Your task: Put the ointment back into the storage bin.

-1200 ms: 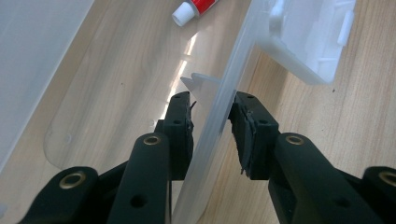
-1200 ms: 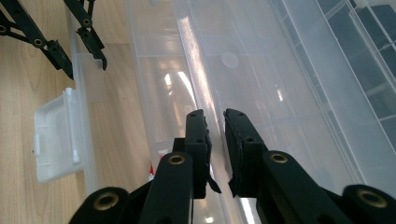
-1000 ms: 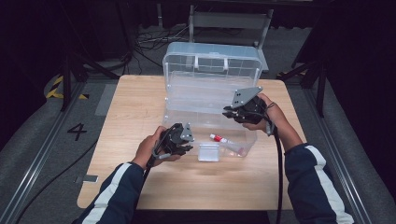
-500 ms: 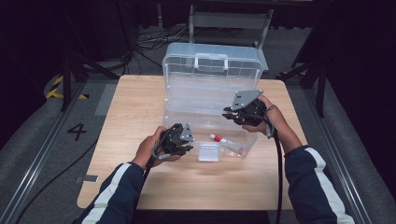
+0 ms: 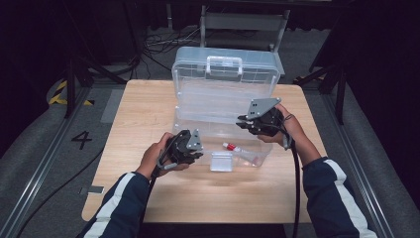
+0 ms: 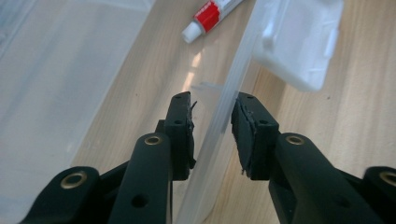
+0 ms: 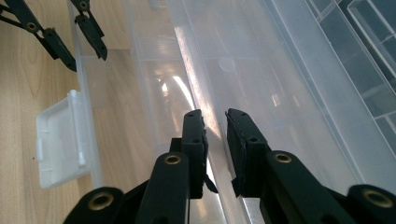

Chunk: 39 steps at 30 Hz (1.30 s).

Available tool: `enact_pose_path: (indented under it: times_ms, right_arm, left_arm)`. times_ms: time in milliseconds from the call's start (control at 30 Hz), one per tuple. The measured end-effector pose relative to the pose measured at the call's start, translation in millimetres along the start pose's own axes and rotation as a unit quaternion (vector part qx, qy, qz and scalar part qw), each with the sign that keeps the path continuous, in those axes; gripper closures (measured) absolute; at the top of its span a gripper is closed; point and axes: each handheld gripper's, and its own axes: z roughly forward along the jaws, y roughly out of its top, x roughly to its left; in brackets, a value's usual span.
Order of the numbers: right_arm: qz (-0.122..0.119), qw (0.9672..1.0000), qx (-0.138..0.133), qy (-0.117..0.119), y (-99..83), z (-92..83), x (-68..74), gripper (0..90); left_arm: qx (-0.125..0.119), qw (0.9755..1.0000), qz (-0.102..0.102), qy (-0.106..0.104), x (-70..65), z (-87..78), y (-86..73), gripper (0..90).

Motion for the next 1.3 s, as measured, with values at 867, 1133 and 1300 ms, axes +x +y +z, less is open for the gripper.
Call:
enact_pose_path:
  times_ms: [867,1133,1300]
  right_arm:
    - [0.024,0.9994,-0.022,-0.008,-8.3,-0.6,4.4,75.9]
    - [0.031,0.9987,-0.036,-0.016,-13.1,-0.7,8.0,75.2]
    - [0.031,0.9987,-0.037,-0.015,-13.4,-0.4,8.3,75.2]
  left_arm:
    - [-0.044,0.9990,-0.010,-0.008,7.7,-26.5,-6.5,88.4]
    - [-0.066,0.9970,-0.033,0.022,19.5,-49.7,-17.7,90.0]
    - [-0.112,0.9892,-0.067,0.066,36.6,-70.3,-31.7,90.0]
